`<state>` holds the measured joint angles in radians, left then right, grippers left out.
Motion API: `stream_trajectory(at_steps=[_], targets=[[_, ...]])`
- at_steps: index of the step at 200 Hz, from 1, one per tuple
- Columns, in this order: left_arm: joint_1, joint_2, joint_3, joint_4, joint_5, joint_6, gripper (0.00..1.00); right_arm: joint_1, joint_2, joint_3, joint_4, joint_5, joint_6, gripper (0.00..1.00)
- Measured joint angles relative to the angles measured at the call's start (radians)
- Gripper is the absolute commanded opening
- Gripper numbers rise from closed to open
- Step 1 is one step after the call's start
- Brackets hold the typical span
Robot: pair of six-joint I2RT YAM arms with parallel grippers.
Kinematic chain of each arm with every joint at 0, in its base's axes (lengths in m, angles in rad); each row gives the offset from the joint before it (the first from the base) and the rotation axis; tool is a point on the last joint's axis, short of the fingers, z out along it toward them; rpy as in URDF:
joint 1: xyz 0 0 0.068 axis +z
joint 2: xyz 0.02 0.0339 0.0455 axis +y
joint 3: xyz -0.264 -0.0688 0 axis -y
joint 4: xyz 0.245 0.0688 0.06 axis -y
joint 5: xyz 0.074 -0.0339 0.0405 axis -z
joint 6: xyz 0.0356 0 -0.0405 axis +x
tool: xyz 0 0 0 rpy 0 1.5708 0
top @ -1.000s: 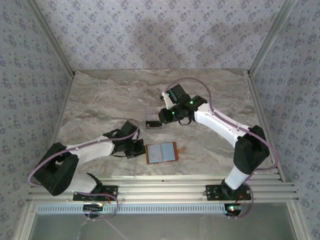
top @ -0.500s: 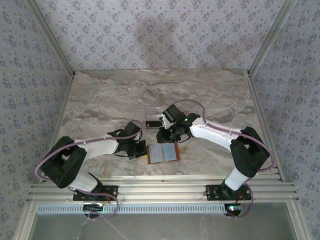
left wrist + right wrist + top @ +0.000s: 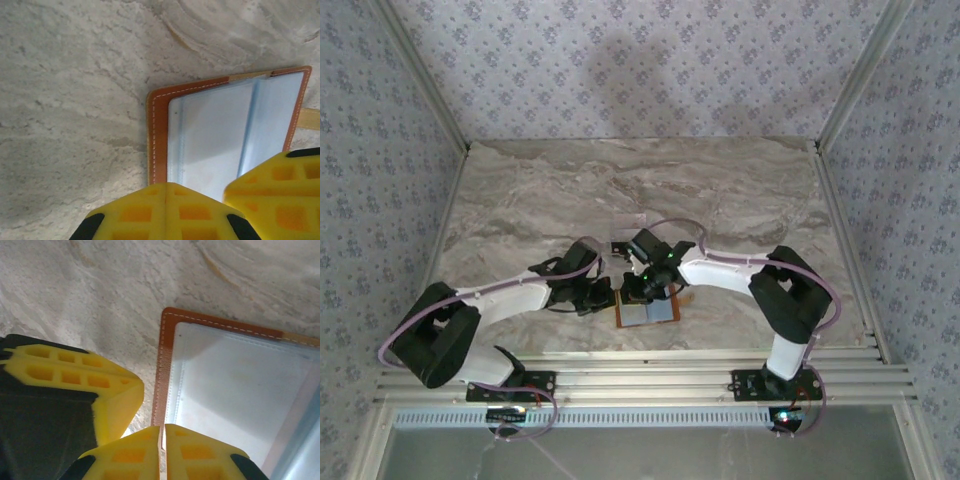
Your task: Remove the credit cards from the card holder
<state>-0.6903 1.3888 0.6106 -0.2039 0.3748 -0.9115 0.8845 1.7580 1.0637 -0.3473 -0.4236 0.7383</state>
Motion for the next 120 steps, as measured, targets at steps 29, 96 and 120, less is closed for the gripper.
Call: stream_trajectory(at_steps=[29, 96, 120], targets=[[0.0, 0.017, -0.006, 0.059, 0.023, -0.018, 0.0, 0.0, 0.005, -0.006, 0.002, 0.008, 0.012, 0.1], [0.0, 0.085, -0.037, 0.133, 0.06, -0.037, 0.0, 0.002, 0.045, -0.019, 0.035, 0.008, 0.03, 0.09], [0.0, 0.085, -0.037, 0.131, 0.059, -0.037, 0.0, 0.002, 0.055, -0.026, 0.05, 0.003, 0.034, 0.09]])
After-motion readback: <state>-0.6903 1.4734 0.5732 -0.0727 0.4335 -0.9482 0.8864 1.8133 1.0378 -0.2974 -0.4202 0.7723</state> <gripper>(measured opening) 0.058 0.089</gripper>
